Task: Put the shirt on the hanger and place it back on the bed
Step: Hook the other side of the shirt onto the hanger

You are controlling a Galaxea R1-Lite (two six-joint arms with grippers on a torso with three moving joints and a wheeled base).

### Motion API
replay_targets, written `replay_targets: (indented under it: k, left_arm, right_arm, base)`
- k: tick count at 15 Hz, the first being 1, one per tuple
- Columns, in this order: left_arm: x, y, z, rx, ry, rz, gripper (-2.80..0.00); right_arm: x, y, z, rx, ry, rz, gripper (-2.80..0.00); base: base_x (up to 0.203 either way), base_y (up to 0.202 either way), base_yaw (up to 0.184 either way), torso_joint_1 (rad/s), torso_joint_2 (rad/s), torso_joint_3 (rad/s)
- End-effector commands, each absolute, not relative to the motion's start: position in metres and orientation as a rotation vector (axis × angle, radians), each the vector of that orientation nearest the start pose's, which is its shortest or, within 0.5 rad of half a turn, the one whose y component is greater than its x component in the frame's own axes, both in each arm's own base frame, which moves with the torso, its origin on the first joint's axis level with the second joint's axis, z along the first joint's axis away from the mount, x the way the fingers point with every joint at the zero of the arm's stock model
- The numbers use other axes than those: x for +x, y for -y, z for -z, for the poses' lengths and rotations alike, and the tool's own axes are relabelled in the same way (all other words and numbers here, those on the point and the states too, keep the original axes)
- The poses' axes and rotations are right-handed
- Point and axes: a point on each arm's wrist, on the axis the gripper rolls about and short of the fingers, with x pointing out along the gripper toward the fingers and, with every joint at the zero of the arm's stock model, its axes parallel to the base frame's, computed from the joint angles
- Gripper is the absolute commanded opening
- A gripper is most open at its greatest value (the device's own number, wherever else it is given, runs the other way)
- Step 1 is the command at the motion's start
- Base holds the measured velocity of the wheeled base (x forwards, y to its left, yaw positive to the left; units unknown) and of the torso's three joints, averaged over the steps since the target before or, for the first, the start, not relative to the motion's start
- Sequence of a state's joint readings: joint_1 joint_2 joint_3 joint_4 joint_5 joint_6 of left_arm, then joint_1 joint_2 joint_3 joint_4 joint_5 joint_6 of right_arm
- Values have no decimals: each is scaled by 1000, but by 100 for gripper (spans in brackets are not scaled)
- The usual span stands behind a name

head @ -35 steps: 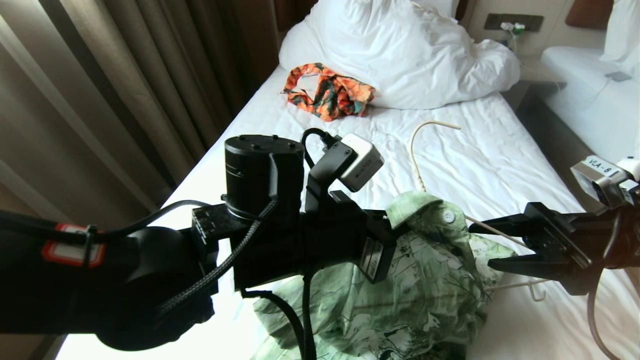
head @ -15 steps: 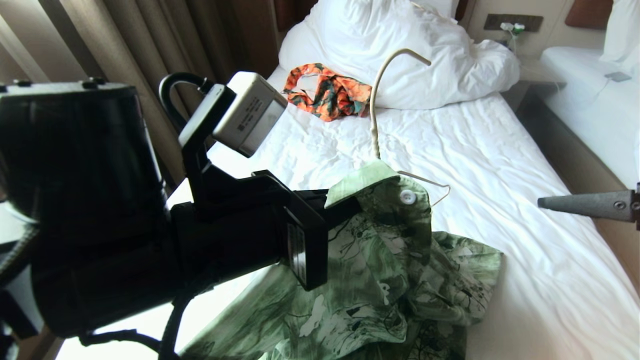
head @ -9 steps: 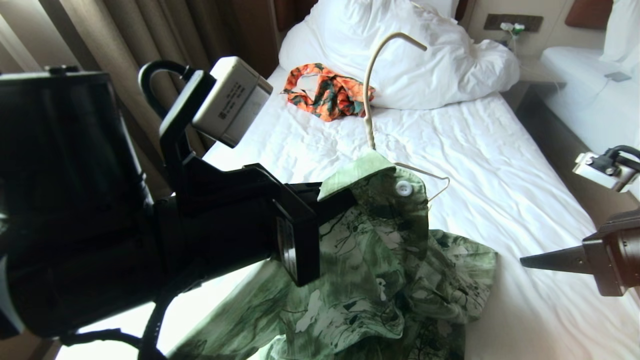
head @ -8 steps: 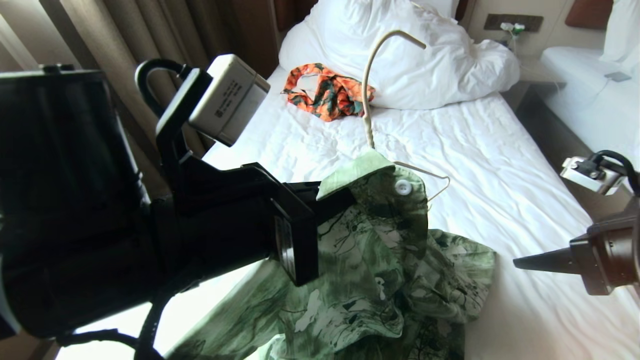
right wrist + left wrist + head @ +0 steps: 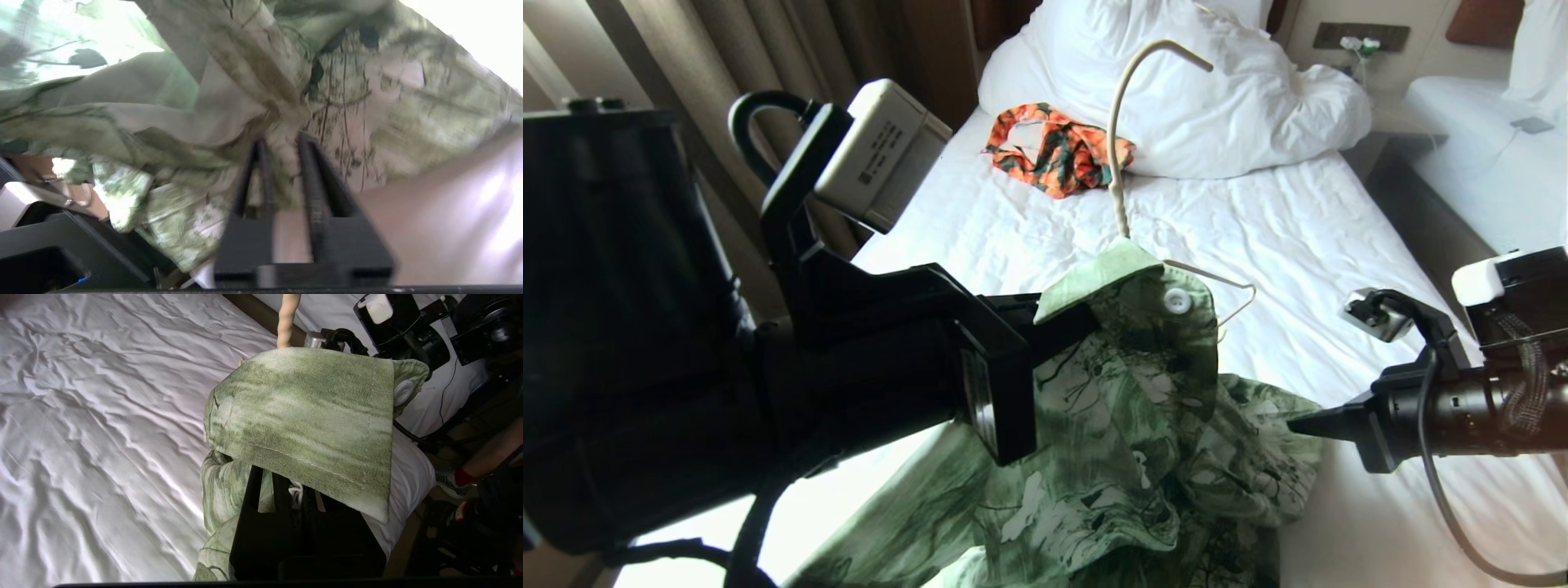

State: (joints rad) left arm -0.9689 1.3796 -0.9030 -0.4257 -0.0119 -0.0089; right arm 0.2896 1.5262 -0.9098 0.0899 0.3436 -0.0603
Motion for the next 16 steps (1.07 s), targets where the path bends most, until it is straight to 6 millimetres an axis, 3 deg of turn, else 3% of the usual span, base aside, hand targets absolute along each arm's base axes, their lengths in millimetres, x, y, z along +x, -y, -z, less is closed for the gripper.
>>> replay_targets:
  k: [1,3,15,16]
  left_arm:
    - [133,194,-278,13,-46,980,-280]
    - [132,192,-278,13,-45,977,-280]
    - [130,186,-283,7,-41,971,-280]
    - [130,186,-283,7,-41,969,-280]
  right_arm:
    - [250,-92,-178,-61,-715,-669,0]
    - [251,-107,-174,-86,-706,-717,0]
    - [293,-144,-134,-225,-548,-824,0]
    - [292,-146,-131,-230,-555,-837,-280]
  base:
    - [0,0,0,0,0,0]
    - [0,0,0,0,0,0]
    - [0,0,0,0,0,0]
    - [0,0,0,0,0,0]
